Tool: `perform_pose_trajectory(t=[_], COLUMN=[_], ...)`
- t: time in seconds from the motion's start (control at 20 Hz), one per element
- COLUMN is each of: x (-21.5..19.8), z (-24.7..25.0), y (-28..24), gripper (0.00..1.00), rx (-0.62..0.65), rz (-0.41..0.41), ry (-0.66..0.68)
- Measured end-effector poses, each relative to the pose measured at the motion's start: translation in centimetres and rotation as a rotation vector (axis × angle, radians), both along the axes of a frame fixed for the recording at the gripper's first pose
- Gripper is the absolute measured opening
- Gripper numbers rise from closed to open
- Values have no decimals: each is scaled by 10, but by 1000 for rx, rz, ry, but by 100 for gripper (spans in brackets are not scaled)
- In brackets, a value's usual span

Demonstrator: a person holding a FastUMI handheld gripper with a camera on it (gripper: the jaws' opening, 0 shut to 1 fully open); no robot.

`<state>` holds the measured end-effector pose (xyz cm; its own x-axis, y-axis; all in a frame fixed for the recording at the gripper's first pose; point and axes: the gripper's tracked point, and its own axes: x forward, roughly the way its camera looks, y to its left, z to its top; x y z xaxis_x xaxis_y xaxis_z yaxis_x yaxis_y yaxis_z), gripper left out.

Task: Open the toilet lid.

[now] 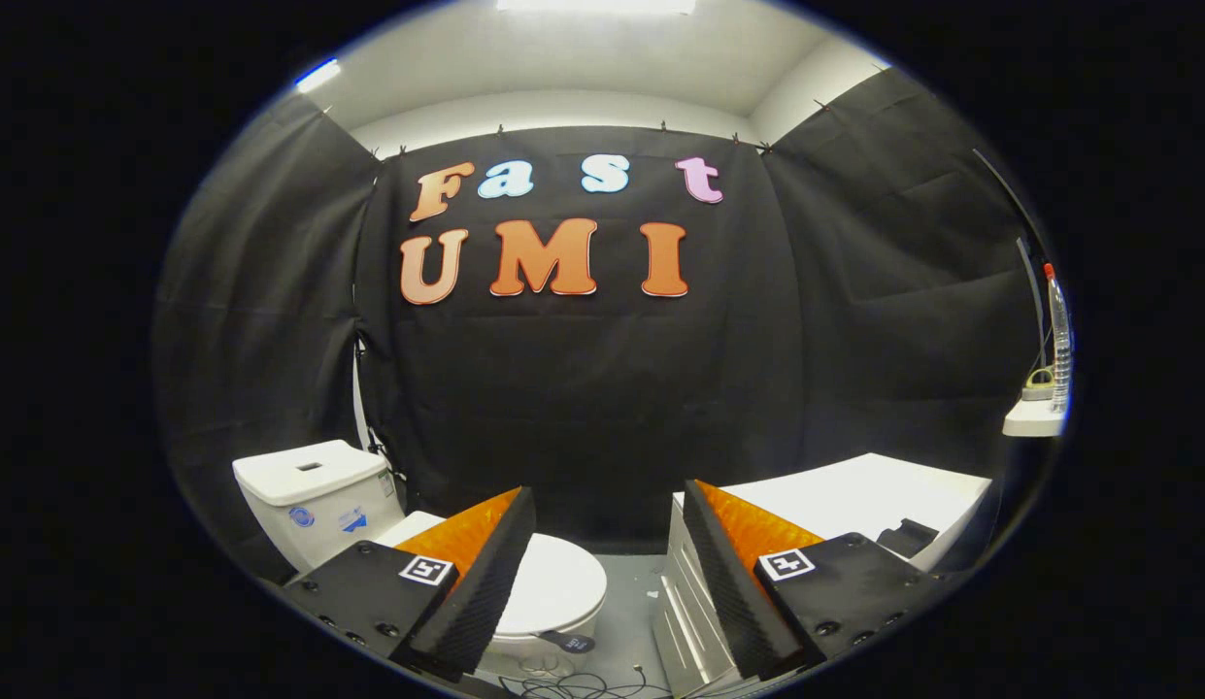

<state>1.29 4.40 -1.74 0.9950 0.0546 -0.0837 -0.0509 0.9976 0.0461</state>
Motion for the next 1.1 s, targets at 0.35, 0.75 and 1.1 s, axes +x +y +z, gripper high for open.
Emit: perform_pose_trajectory(t=[0.35,0.75,1.1], x=[36,20,-14], z=[-69,-228,-310], y=[28,32,30], gripper=[99,99,99], rx=[208,321,698], rz=[-121,-255,-373], ry=[95,404,750])
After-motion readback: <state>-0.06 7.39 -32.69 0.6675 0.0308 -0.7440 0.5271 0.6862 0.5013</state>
